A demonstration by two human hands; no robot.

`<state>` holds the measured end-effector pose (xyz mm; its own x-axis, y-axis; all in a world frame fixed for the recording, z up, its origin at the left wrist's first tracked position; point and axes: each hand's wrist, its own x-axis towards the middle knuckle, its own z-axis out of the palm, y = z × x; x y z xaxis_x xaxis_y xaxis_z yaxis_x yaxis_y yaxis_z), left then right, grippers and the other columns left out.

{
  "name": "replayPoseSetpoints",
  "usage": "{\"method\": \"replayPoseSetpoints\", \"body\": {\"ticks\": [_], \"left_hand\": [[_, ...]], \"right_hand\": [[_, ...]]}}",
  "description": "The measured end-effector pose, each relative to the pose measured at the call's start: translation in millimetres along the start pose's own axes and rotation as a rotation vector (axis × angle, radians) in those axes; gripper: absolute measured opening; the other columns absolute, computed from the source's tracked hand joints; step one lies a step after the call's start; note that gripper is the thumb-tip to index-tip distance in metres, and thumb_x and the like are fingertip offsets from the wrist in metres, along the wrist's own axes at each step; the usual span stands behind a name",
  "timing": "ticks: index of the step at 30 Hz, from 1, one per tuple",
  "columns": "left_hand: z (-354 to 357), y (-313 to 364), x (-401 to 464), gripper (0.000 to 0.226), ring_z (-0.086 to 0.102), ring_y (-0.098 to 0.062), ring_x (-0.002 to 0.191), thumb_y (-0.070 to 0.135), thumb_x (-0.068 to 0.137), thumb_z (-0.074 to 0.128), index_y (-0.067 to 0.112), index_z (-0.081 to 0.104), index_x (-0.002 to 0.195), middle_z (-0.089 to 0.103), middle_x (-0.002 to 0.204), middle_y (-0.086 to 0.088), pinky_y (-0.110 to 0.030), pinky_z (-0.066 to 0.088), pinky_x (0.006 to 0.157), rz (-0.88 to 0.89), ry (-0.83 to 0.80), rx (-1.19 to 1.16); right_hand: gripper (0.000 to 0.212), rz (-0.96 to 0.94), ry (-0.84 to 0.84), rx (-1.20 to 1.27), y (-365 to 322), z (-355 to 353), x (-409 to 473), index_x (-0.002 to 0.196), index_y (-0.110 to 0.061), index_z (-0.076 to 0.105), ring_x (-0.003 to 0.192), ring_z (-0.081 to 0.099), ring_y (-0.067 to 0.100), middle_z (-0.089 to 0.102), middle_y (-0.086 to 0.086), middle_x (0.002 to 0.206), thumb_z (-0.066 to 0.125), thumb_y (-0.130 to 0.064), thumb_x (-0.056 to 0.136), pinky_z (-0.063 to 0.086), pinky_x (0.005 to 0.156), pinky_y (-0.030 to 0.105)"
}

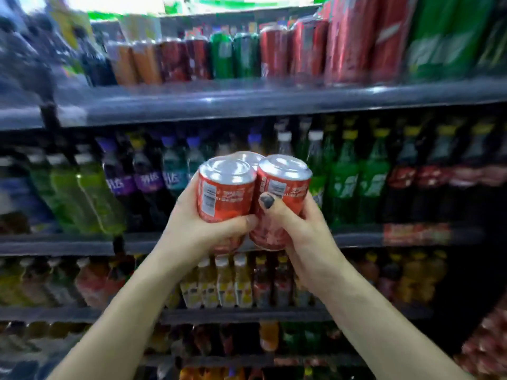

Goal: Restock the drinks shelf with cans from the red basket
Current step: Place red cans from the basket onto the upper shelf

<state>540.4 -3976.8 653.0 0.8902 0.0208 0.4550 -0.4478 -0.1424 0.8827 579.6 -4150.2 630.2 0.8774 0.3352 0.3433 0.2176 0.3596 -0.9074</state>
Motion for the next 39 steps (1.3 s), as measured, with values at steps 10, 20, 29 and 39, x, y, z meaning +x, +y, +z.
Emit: {"method": "replayPoseSetpoints", "body": {"ticks": [10,20,29,39], "left_hand": [[8,86,99,0.068,0.076,-0.024,0.106,0.01,0.066,0.093,0.023,0.059,0.124,0.078,0.111,-0.002,-0.044,0.062,0.091,0.155,0.08,-0.011],[3,114,199,0.064,0.074,-0.037,0.107,0.007,0.079,0.083,0.003,0.054,0.136,0.072,0.122,-0.021,-0.058,0.06,0.091,0.154,0.099,-0.077],[-10,103,263,0.066,0.072,-0.04,0.113,0.013,0.083,0.082,0.009,0.05,0.141,0.07,0.128,-0.022,-0.058,0.059,0.093,0.028,-0.102,-0.131],[-16,87,285,0.065,0.074,-0.031,0.111,0.019,0.089,0.08,0.018,0.048,0.146,0.074,0.125,-0.013,-0.045,0.063,0.087,-0.128,-0.233,-0.113]], "right_hand": [[0.052,-0.141,-0.083,-0.048,-121,-4,85,0.139,-0.014,0.056,0.116,0.069,0.029,0.07,0.011,0.128,0.072,-0.031,0.093,0.055,0.099,0.053],[0.06,-0.135,-0.157,-0.099,-183,-5,175,0.137,-0.007,0.058,0.111,0.071,0.035,0.072,0.017,0.123,0.076,-0.038,0.089,0.056,0.097,0.052],[0.054,-0.029,-0.085,-0.084,-182,-13,228,0.133,-0.008,0.063,0.109,0.072,0.036,0.073,0.017,0.12,0.073,-0.04,0.09,0.055,0.097,0.057],[0.048,0.01,0.056,-0.164,-171,-19,242,0.127,-0.01,0.065,0.102,0.075,0.033,0.076,0.014,0.113,0.076,-0.038,0.089,0.058,0.091,0.055]]}}
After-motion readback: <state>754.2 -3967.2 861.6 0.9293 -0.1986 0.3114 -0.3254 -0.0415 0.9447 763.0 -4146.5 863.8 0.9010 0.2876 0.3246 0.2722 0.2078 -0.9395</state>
